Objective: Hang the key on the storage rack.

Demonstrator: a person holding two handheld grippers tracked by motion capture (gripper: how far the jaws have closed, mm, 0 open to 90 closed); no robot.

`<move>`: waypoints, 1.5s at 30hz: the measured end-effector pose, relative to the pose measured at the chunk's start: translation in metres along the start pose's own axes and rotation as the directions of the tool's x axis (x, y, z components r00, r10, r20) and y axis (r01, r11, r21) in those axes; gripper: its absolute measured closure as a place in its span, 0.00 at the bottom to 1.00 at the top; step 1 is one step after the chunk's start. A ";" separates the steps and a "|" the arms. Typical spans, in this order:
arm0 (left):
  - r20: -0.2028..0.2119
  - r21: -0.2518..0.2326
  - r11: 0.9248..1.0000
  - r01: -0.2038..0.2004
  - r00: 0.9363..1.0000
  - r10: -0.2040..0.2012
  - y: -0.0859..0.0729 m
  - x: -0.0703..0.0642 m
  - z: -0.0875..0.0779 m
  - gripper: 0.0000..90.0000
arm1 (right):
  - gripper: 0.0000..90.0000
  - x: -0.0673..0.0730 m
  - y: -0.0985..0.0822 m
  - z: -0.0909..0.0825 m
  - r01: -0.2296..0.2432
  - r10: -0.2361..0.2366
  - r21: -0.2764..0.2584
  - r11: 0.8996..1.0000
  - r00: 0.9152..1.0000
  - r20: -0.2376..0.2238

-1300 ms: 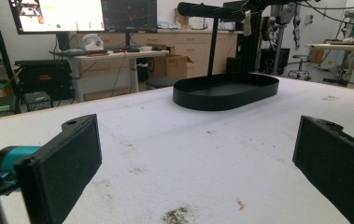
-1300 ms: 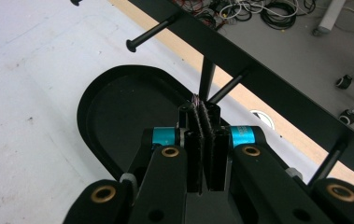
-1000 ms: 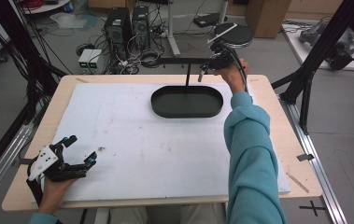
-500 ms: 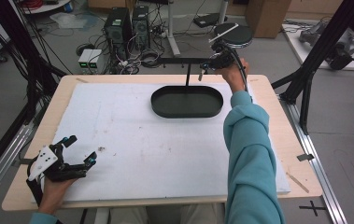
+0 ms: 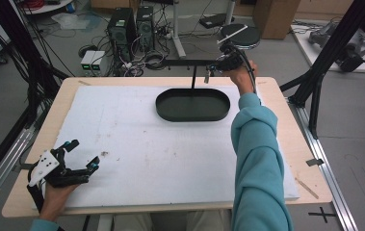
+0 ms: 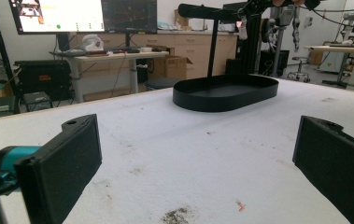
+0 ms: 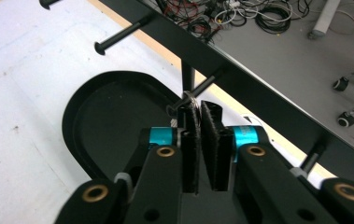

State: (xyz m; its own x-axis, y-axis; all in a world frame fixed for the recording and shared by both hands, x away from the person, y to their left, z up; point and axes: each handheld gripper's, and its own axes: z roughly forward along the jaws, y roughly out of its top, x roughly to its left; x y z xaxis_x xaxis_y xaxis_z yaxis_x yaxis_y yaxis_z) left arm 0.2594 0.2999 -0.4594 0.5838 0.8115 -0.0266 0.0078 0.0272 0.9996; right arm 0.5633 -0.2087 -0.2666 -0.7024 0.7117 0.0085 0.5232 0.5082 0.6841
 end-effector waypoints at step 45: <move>0.002 0.000 1.000 0.003 1.000 -0.003 0.000 0.000 0.000 0.02 | 0.87 0.004 -0.007 0.003 0.067 -0.066 0.055 0.996 0.998 -0.012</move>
State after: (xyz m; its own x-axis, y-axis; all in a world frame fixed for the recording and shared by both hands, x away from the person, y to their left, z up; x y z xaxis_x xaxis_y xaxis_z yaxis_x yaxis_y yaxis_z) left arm 0.2594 0.2999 -0.4595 0.5855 0.8101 -0.0297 0.0092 0.0300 0.9995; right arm 0.5586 -0.2078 -0.2737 -0.7413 0.6706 -0.0284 0.5007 0.5807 0.6419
